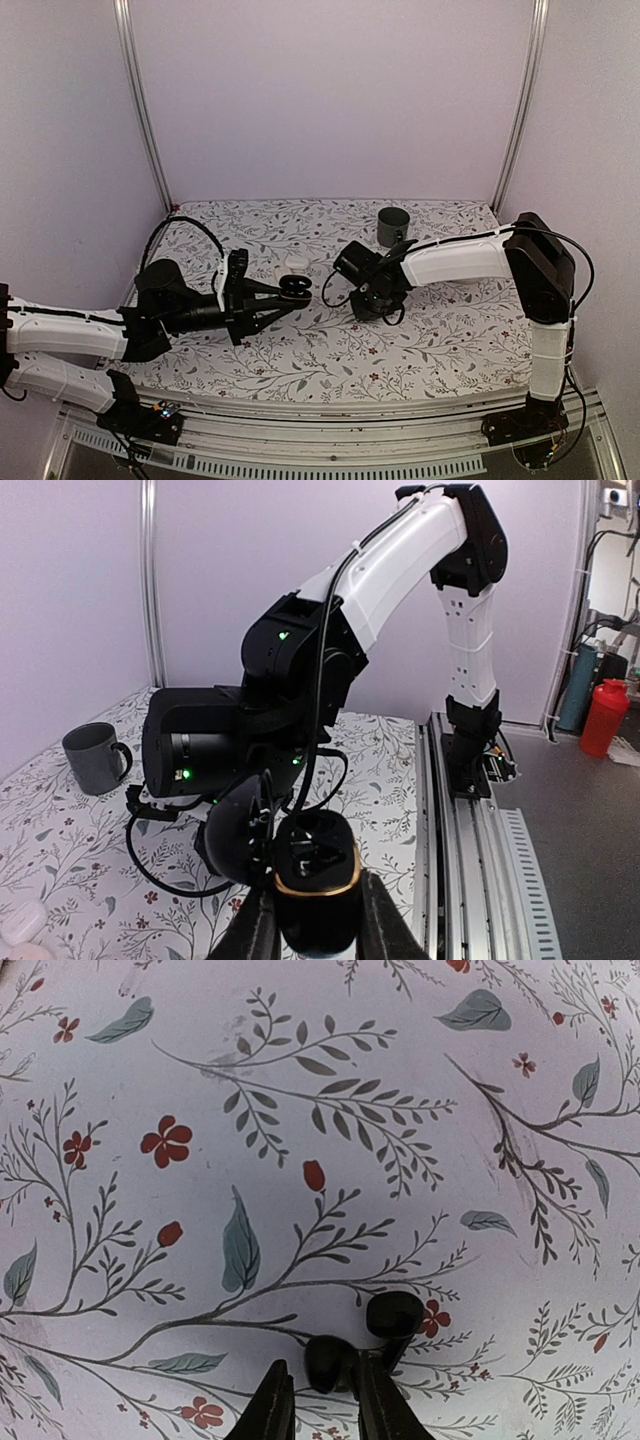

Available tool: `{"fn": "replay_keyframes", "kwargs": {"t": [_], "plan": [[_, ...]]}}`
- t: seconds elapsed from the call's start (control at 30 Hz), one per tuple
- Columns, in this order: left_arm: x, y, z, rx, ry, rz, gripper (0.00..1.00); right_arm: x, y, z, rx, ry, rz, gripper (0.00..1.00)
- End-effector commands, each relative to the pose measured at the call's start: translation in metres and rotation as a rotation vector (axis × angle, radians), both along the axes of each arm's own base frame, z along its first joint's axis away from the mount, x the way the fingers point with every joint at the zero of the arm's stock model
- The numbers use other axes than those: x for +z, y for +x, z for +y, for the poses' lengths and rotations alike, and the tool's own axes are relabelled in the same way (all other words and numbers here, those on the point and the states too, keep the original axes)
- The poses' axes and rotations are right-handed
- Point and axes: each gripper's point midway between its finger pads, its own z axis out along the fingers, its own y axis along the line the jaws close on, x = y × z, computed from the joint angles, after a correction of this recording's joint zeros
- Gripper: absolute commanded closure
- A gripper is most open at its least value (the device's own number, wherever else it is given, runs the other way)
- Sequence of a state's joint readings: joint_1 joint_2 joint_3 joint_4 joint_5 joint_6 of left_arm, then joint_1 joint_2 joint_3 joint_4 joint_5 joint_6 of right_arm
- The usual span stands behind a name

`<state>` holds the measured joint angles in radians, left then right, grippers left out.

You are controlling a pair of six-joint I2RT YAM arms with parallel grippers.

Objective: Insert the wireless bluetooth earbuds into the charging case
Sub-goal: Pick up the left earbud from the center of the board.

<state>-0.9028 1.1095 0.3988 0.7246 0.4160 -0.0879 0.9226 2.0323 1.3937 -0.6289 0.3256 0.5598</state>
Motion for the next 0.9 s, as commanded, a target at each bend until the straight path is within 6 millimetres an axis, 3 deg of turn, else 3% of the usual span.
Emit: {"fn": "replay_keyframes", "kwargs": {"t": [0.0, 0.87], "plan": [[0.011, 0.005, -0.002, -0.003, -0.018, -0.009, 1.0, -0.004, 0.007, -0.004, -0.01, -0.021, -0.004, 0.75], [0.012, 0.004, -0.004, -0.012, -0.017, -0.006, 1.0, -0.016, -0.002, 0.003, 0.027, 0.025, 0.05, 0.8]]}}
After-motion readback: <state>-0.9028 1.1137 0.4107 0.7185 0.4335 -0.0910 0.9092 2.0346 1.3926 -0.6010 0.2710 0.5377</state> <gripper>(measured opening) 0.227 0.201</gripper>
